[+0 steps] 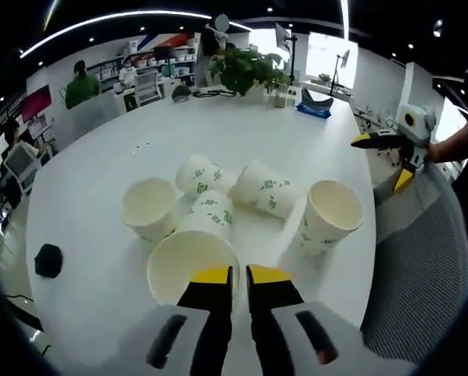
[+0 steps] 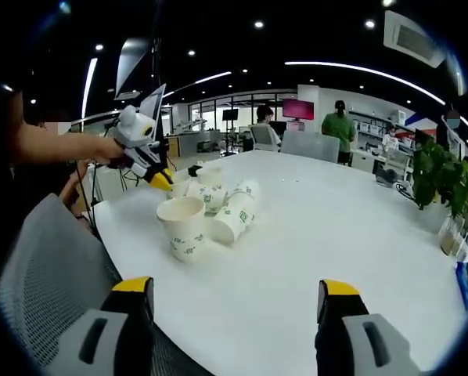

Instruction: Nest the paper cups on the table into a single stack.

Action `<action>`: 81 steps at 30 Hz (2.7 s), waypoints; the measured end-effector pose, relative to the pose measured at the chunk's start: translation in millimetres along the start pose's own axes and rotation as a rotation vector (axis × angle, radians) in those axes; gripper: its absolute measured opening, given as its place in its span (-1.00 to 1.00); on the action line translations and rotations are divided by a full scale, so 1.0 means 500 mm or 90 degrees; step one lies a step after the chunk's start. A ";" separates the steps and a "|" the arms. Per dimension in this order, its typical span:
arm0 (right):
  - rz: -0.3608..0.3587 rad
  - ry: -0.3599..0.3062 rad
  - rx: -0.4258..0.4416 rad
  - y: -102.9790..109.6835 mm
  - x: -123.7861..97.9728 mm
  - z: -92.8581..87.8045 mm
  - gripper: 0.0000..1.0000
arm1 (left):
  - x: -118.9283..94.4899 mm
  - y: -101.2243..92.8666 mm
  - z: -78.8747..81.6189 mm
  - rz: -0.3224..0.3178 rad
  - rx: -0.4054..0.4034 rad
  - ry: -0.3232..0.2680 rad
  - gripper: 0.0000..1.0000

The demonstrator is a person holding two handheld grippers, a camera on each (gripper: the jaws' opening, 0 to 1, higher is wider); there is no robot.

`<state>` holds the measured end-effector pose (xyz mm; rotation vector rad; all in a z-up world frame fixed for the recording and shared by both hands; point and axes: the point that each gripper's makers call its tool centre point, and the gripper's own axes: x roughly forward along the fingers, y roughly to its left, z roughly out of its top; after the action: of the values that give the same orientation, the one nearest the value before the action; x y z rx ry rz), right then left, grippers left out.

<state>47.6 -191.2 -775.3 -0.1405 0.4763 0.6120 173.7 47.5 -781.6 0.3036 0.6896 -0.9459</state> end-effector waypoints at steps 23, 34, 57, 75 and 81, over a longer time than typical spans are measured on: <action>0.001 -0.004 0.000 0.001 -0.001 0.003 0.75 | -0.038 0.003 -0.004 0.023 -0.030 -0.029 -1.00; 0.002 -0.005 0.001 0.001 -0.001 0.002 0.75 | -0.064 -0.008 0.014 0.025 -0.019 -0.035 -1.00; 0.004 -0.005 0.002 0.003 -0.001 0.003 0.75 | -0.107 -0.059 0.103 0.004 0.049 -0.063 -1.00; 0.005 -0.002 0.003 0.003 -0.001 0.000 0.75 | -0.120 -0.157 0.195 -0.047 0.128 -0.082 -1.00; 0.005 -0.002 0.003 0.002 0.000 0.000 0.75 | -0.113 -0.186 0.205 -0.064 0.146 -0.081 -1.00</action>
<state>46.9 -190.7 -775.4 -0.1329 0.4762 0.6192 116.4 -22.6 -662.4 0.4102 0.4840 -1.1332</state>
